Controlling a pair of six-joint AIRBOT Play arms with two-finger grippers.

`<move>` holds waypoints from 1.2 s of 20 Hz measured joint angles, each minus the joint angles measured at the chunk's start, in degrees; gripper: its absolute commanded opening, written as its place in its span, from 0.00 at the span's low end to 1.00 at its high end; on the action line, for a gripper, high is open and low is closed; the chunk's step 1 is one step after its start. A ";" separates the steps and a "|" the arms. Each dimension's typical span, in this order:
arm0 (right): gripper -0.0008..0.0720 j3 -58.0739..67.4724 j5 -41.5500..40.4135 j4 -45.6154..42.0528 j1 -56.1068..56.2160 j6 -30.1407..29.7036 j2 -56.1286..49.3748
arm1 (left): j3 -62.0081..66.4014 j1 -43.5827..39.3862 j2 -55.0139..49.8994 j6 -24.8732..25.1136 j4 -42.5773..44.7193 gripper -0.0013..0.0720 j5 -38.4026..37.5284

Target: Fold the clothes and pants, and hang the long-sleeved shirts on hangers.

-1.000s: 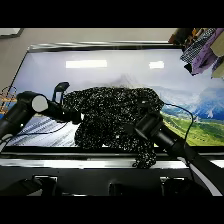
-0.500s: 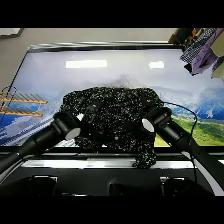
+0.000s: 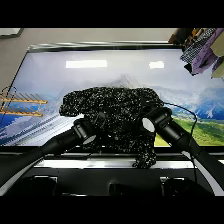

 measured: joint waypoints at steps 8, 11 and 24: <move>0.05 0.00 0.09 0.52 0.00 0.13 0.04 | 0.79 4.24 -1.86 -3.37 0.24 0.04 0.59; 0.05 1.22 1.46 0.48 -0.04 0.76 0.33 | 3.23 7.65 -0.31 -0.96 -2.80 0.04 -2.27; 0.05 37.13 16.83 -0.98 -9.60 -8.09 0.46 | 36.22 16.06 4.70 12.35 -9.51 0.04 -24.74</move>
